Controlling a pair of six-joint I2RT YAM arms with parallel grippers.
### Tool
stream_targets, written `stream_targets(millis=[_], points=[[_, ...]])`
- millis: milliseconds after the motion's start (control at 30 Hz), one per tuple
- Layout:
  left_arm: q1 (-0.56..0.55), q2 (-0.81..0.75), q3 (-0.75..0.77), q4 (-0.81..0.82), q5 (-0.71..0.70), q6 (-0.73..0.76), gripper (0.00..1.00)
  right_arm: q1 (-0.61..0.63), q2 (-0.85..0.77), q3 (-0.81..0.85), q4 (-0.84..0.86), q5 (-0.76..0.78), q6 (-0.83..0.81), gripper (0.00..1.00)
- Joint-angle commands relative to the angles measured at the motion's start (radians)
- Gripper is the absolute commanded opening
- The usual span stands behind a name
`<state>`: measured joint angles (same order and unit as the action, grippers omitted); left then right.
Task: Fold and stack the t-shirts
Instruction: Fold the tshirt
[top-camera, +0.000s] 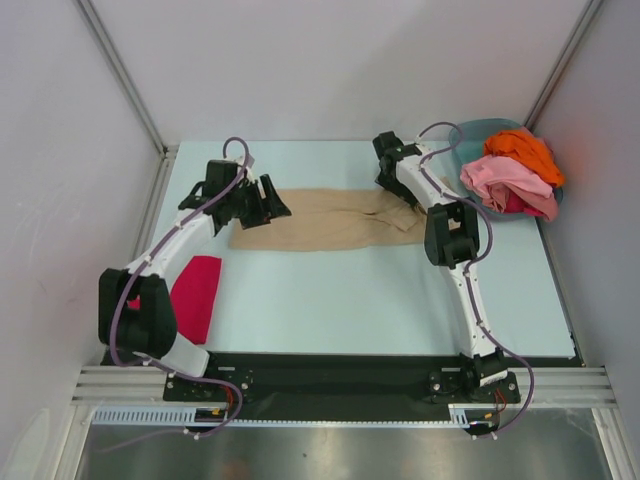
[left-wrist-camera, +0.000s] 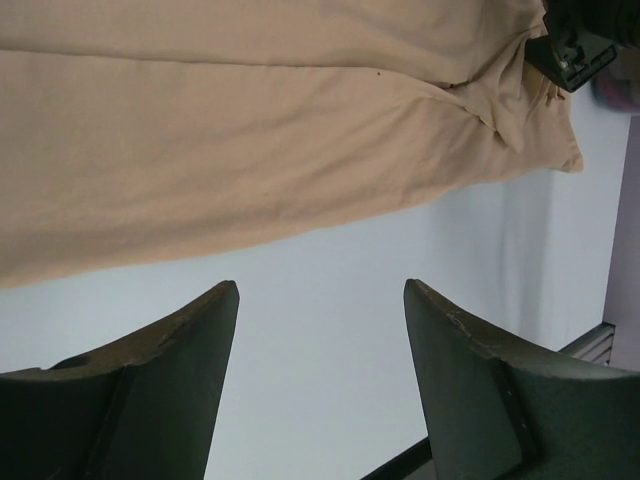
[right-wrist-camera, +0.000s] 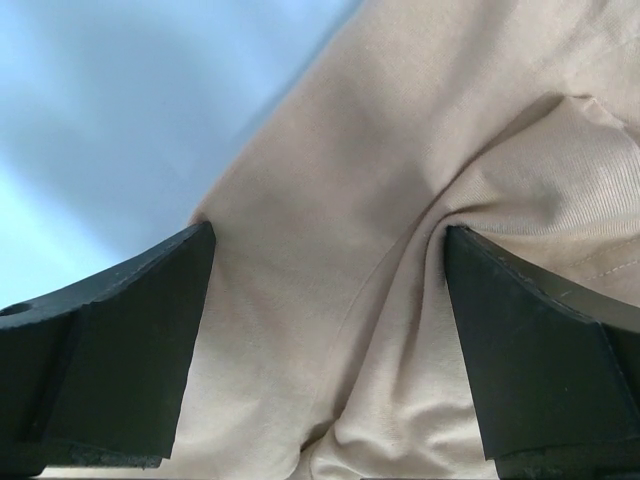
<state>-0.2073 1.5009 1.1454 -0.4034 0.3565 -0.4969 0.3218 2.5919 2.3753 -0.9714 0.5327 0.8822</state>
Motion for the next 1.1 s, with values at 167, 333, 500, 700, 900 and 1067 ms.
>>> stream_targets(millis=[167,333,500,700,900,1067], points=[[-0.003,0.015,0.094,-0.012,0.070,-0.011,0.73,-0.016,-0.167,-0.375,0.273,-0.074,-0.044,1.00],[-0.004,0.012,0.050,-0.005,0.076,-0.011,0.72,-0.013,-0.269,-0.358,0.241,-0.076,-0.137,1.00],[-0.059,-0.008,-0.032,0.076,0.119,-0.052,0.66,-0.016,-0.415,-0.438,0.287,-0.131,-0.254,1.00],[-0.228,0.054,-0.107,0.390,0.162,-0.236,0.55,-0.121,-0.714,-0.845,0.584,-0.425,-0.388,1.00],[-0.394,0.301,0.002,0.648,0.111,-0.389,0.53,-0.273,-0.909,-1.169,0.772,-0.527,-0.453,0.99],[-0.480,0.554,0.221,0.690,0.023,-0.486,0.54,-0.358,-0.912,-1.261,0.894,-0.626,-0.439,0.77]])
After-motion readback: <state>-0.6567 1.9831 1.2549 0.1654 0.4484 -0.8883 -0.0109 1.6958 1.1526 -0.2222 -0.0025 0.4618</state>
